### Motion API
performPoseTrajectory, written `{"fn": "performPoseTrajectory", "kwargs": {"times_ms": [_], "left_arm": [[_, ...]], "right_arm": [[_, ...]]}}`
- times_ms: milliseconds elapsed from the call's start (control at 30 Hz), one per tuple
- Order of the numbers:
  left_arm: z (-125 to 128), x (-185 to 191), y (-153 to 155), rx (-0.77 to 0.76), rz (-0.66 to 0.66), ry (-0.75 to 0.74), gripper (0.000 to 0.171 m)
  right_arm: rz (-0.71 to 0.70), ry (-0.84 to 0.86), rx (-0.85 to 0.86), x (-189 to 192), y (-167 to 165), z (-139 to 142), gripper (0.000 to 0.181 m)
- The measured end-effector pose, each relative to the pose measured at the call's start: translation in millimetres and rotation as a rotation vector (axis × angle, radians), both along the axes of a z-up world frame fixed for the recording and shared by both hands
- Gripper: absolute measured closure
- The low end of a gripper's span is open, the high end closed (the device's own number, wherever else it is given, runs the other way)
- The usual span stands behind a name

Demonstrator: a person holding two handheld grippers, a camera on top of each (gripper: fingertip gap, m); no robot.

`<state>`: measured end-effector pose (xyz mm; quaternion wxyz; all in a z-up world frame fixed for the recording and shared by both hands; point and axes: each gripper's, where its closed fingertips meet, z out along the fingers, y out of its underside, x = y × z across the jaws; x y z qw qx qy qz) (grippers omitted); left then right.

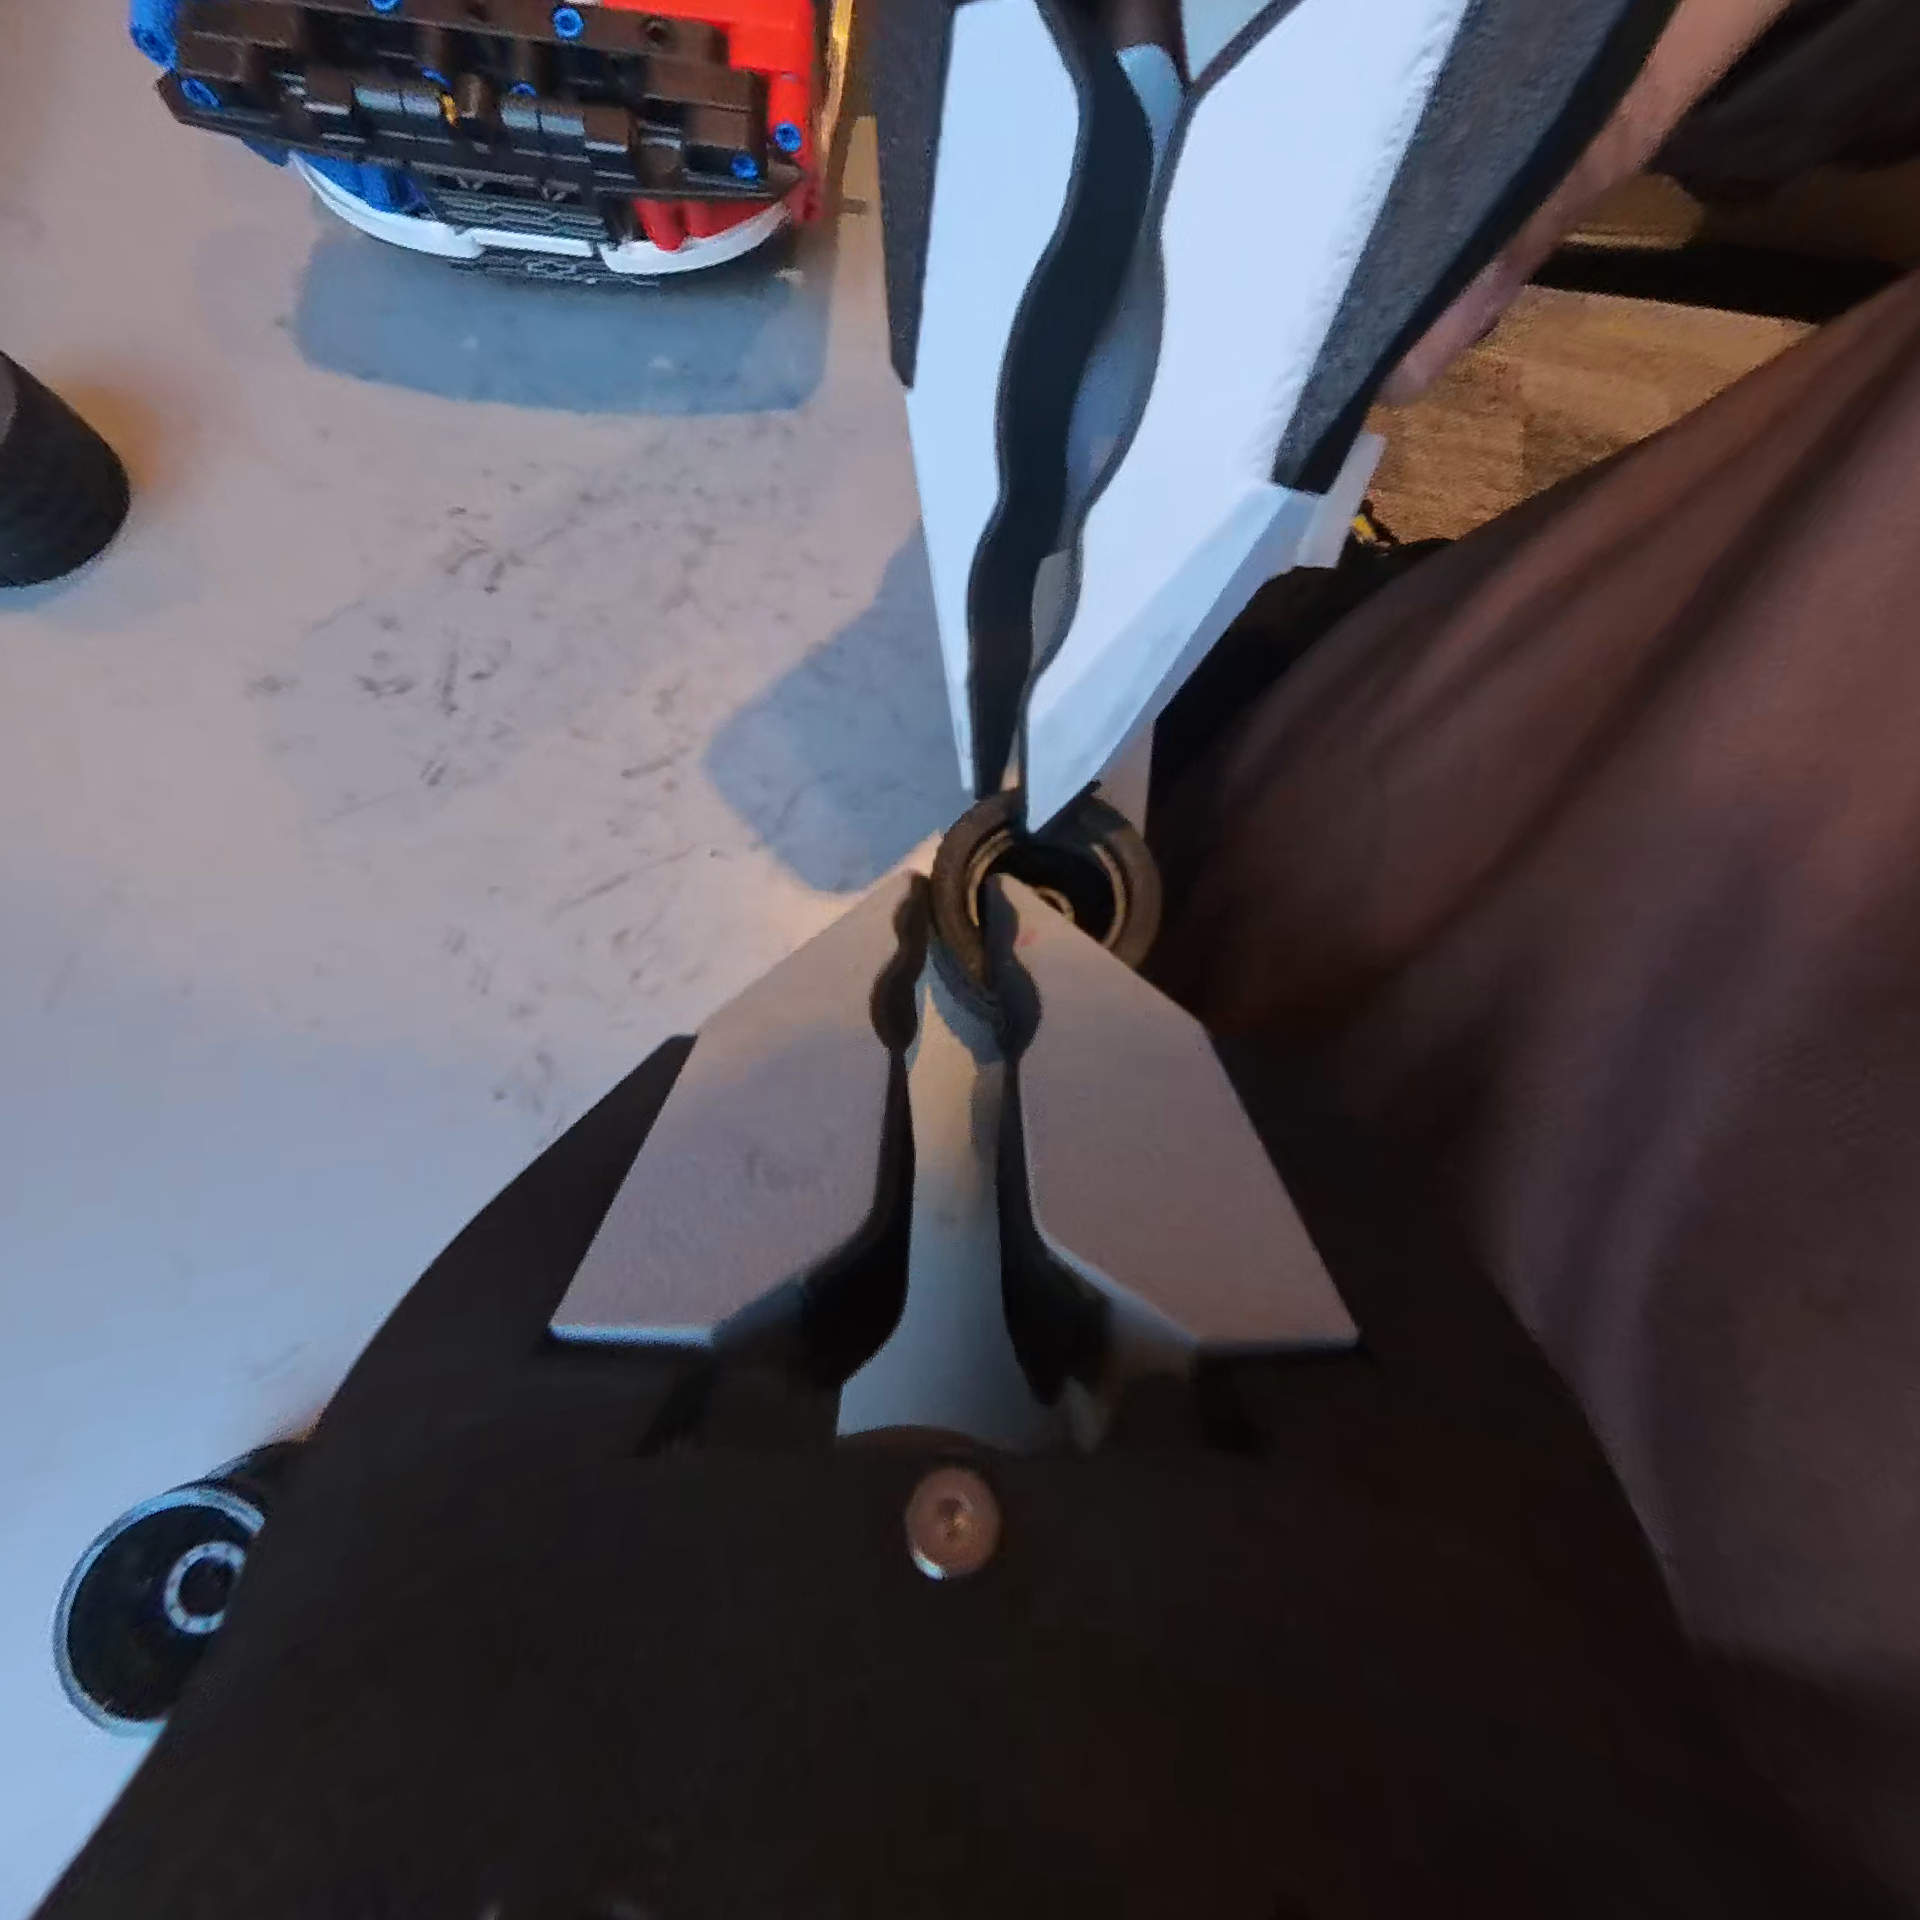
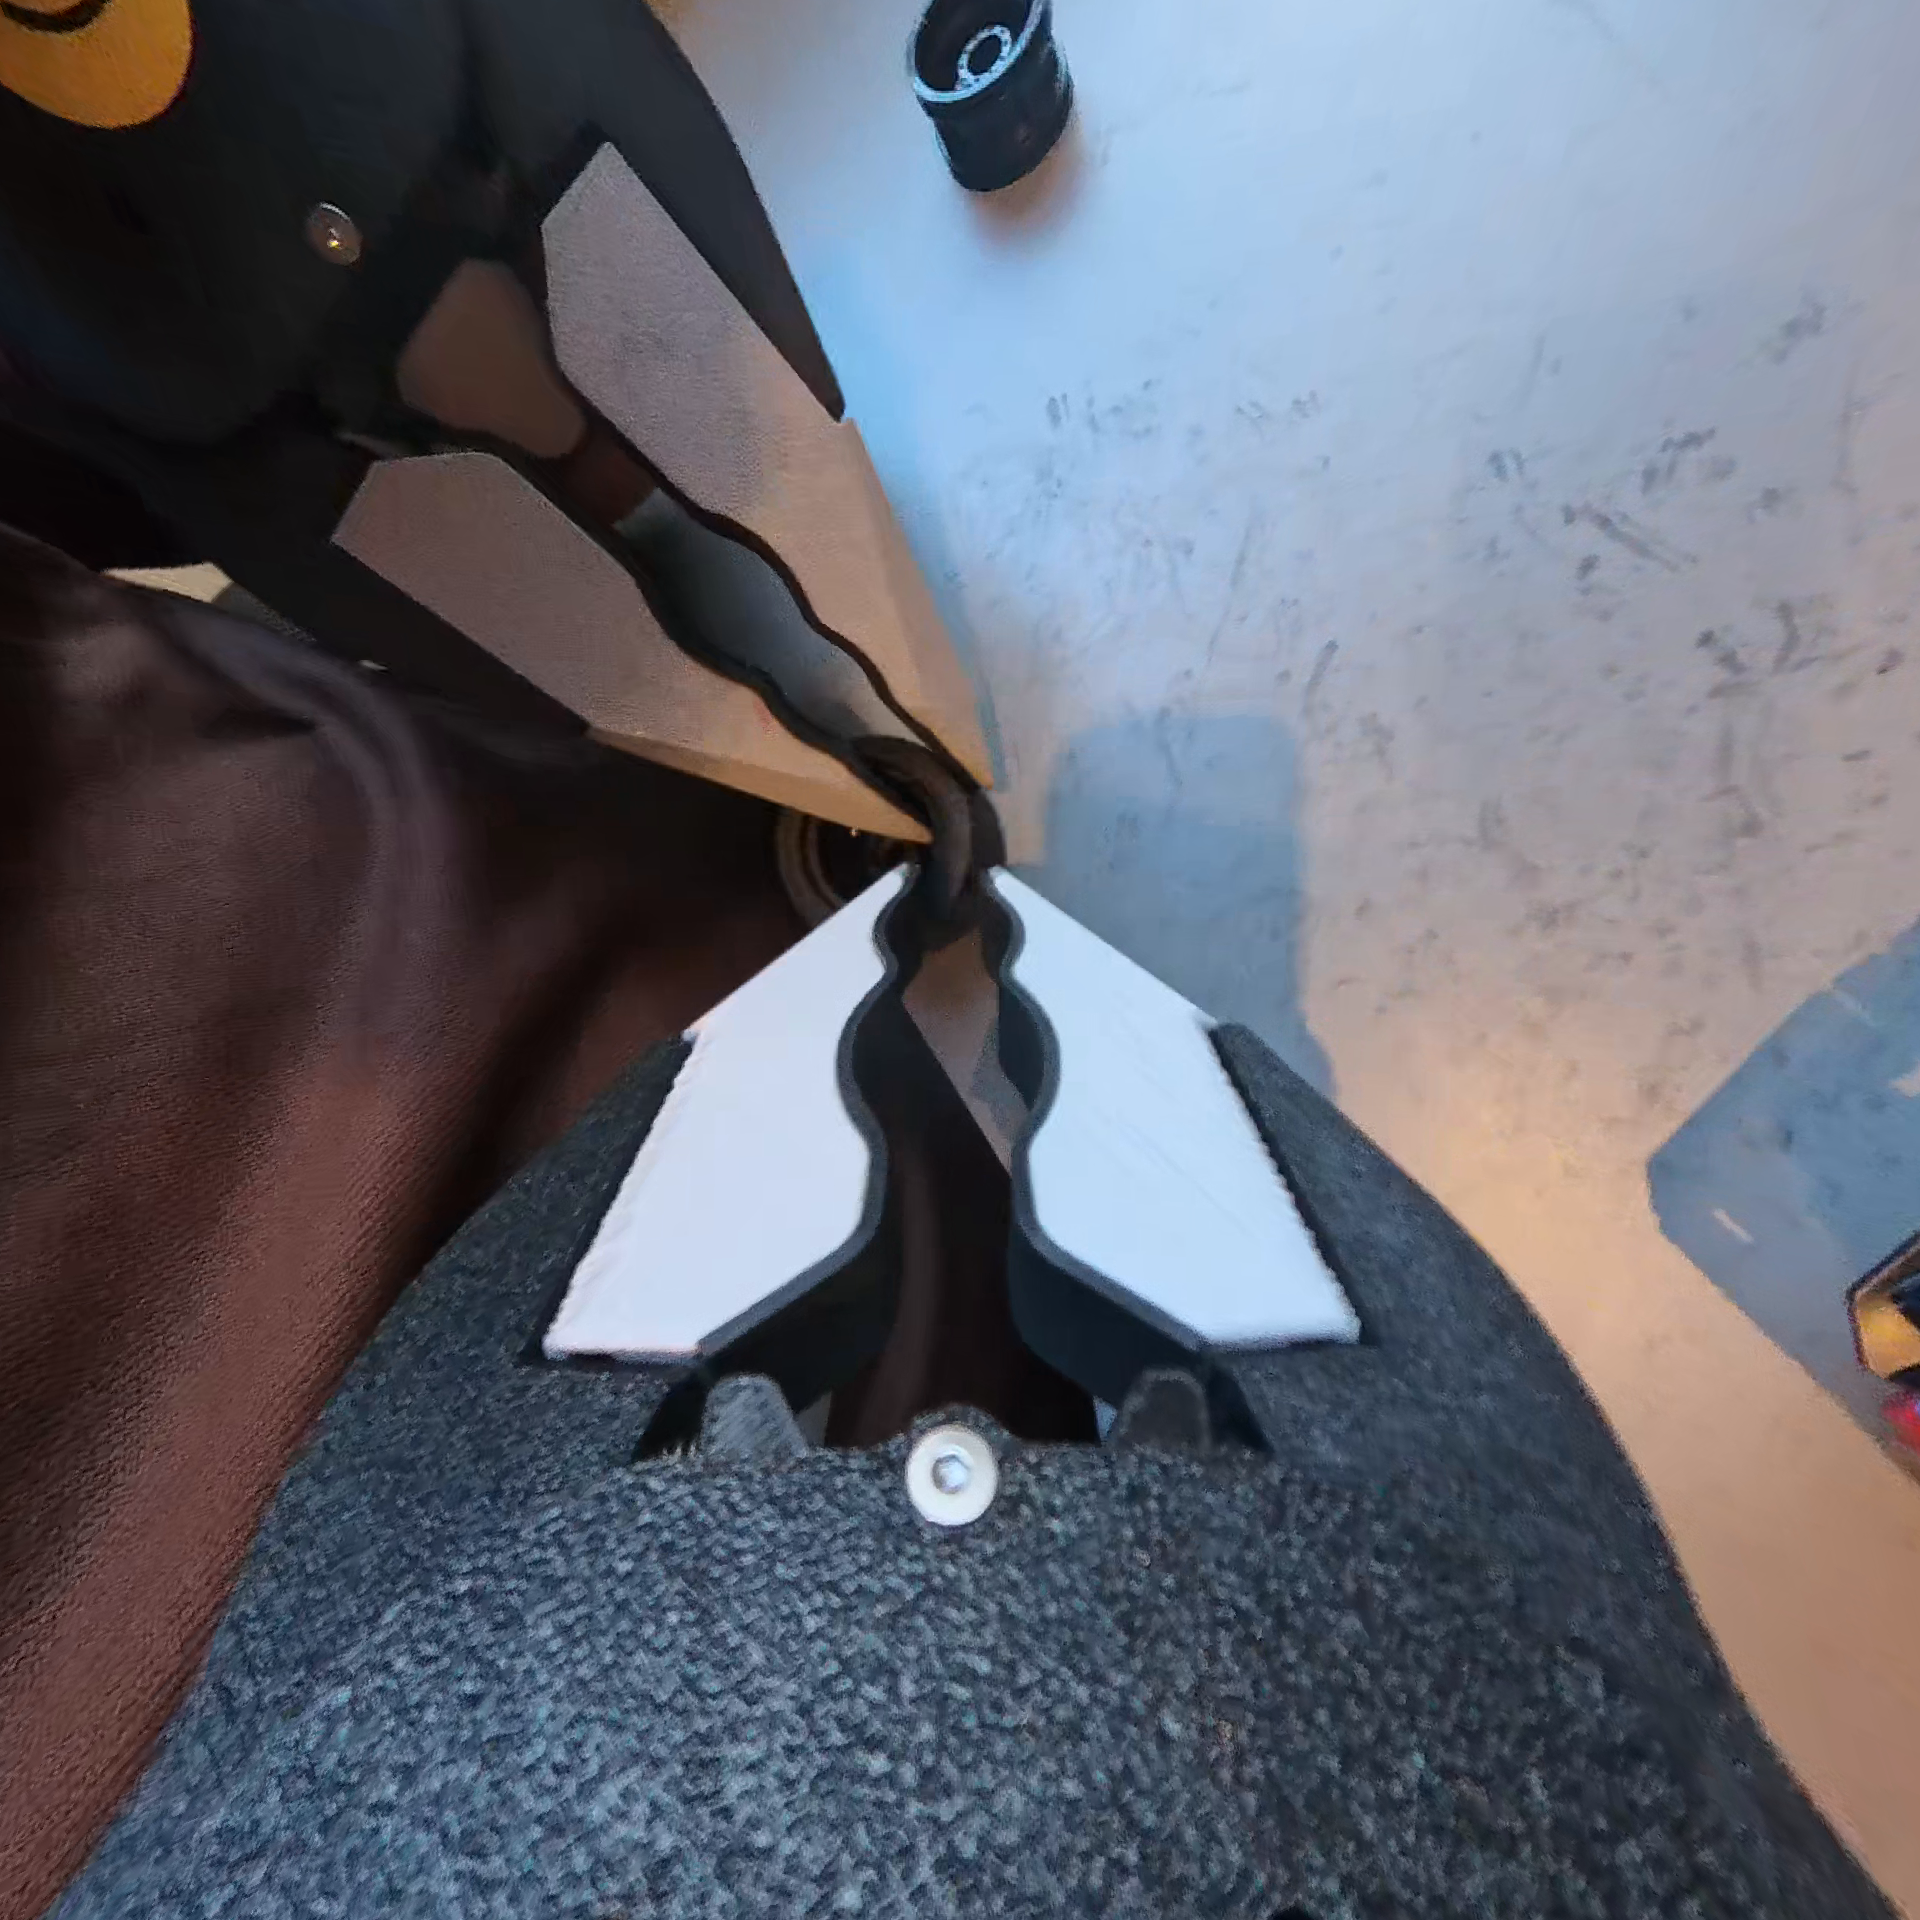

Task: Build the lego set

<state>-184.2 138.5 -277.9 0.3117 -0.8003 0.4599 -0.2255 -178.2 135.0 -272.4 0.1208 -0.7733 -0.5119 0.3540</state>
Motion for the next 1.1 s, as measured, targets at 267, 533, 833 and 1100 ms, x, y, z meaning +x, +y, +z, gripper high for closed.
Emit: {"fn": "performPoseTrajectory", "kwargs": {"times_ms": [267, 533, 833, 1100], "left_arm": [[0.5, -0.7, 1.1, 0.096, 0.087, -0.061, 0.168], [0.6, -2.0, 0.9, 0.098, 0.122, -0.059, 0.169], [1.1, -1.8, 6.7, 0.158, 0.237, -0.063, 0.169], [1.5, -7.5, 8.6, 0.121, 0.266, -0.059, 0.167]], "right_arm": [[-0.014, 0.003, 0.033, -1.8, 4.6, -1.0, 0.181], [0.02, -0.061, 0.104, -2.4, 6.7, -5.2, 0.181], [-0.028, -0.021, -0.055, 5.8, 4.2, 4.2, 0.179], [-0.08, -0.001, 0.012, 10.9, 2.1, 1.6, 0.157]]}}
